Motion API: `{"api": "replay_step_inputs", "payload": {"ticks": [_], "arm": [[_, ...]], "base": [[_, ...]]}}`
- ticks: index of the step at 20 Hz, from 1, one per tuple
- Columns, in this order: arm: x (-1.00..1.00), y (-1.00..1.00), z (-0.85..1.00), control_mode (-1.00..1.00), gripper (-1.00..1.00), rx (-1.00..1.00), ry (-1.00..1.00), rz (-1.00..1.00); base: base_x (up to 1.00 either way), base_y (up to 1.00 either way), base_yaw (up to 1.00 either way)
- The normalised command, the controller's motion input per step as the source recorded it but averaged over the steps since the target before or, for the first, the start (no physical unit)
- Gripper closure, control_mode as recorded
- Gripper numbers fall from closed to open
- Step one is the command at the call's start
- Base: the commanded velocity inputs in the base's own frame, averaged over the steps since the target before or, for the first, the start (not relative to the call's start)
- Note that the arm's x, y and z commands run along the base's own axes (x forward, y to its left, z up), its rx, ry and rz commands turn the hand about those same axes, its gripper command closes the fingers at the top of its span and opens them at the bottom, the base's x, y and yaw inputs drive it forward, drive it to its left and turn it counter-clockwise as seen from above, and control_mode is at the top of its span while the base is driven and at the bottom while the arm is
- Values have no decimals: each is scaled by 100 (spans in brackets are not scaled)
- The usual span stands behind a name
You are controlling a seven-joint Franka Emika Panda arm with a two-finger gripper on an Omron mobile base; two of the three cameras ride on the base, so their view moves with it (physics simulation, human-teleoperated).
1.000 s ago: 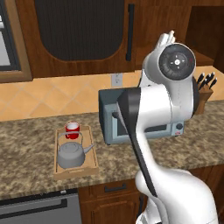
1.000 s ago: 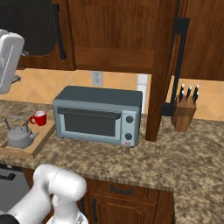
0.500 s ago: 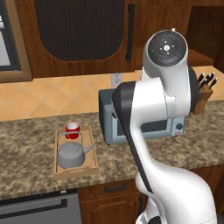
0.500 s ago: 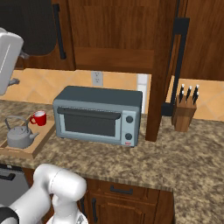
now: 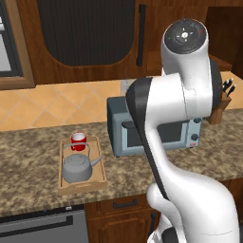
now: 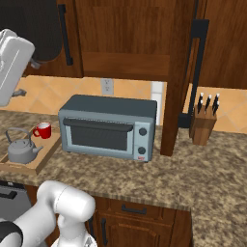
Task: Pick the kettle from the counter and place it on the tray. Then pick the mug from the cabinet and place it on the tray. Then close the cabinet doors.
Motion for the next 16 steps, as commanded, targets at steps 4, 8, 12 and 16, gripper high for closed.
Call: {"api": "replay_step_inputs", "payload": {"ticks": [4,8,12,16], "arm": [[-27,-52,-68,-100,-100,22,-13,-10],[-2,-33,-10,-100,-100,19,-6,-11],[-17,-45,-2,-100,-100,17,-26,-4],[-21,-32,-35,-100,-100,17,-37,0]], "base": [[0,0,0],[0,0,0],[0,0,0],[0,0,0]]}}
